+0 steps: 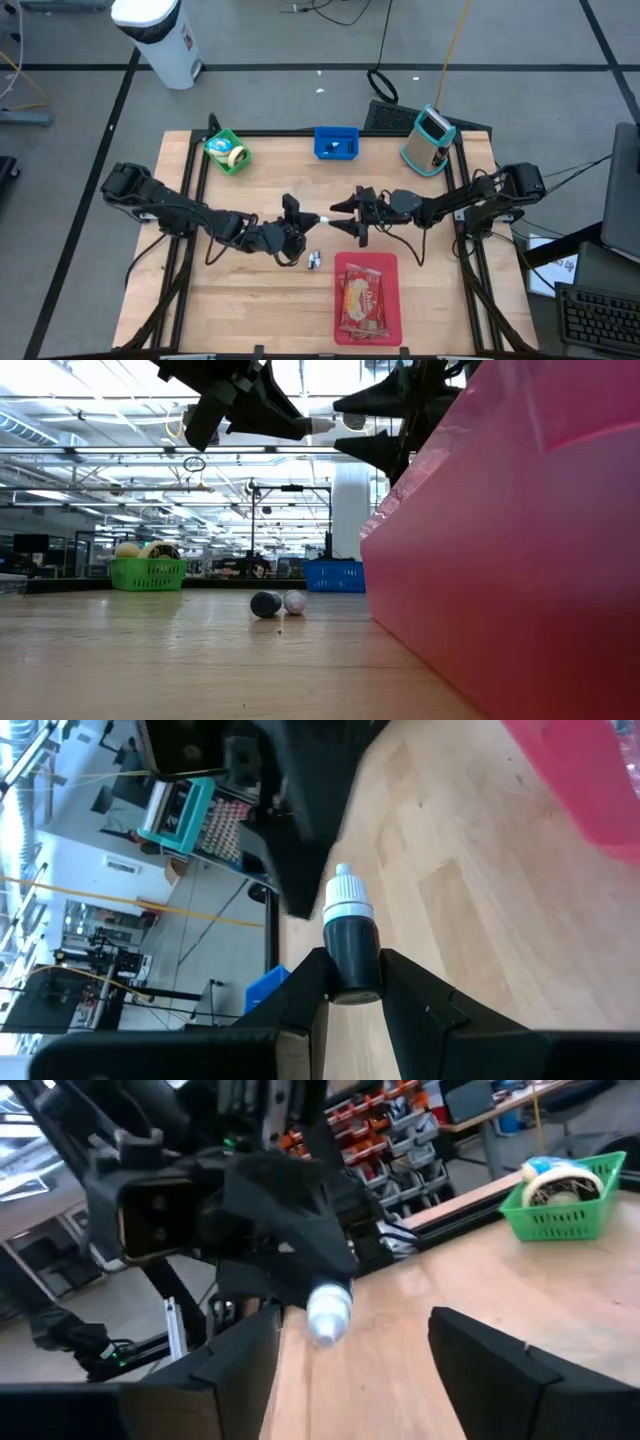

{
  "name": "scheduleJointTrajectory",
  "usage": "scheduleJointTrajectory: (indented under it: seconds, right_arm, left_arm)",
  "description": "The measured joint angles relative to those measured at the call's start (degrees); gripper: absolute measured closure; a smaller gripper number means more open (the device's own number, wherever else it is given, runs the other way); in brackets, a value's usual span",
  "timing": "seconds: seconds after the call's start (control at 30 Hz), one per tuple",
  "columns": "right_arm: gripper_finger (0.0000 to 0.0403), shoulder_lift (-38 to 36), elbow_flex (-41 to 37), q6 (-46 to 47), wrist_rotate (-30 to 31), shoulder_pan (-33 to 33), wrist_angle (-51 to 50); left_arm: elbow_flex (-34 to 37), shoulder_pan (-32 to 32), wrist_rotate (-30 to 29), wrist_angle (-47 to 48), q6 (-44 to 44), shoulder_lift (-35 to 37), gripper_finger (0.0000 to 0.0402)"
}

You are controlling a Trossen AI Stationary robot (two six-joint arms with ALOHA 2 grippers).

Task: Pick & Place Food Item
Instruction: Put the bottom black food coloring into the blue bin

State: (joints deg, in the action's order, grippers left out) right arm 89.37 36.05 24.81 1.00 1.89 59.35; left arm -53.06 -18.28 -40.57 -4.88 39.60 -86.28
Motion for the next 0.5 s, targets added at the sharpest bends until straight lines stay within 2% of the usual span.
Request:
scheduleJointTrajectory:
  seconds: [0.3,0.5]
  right_arm:
    - [0.0145,0.0,0.2,2.2,-1.3,0.0,-0.1]
    - [0.0149,1.7,4.0,1.9,-1.9,0.1,-1.3]
  left_arm:
    - [0.0,1.1,0.0,-2.0,2.7,0.0,0.0321]
    - [0.0,1.4,2.1,-5.6,3.7,0.0,0.0321]
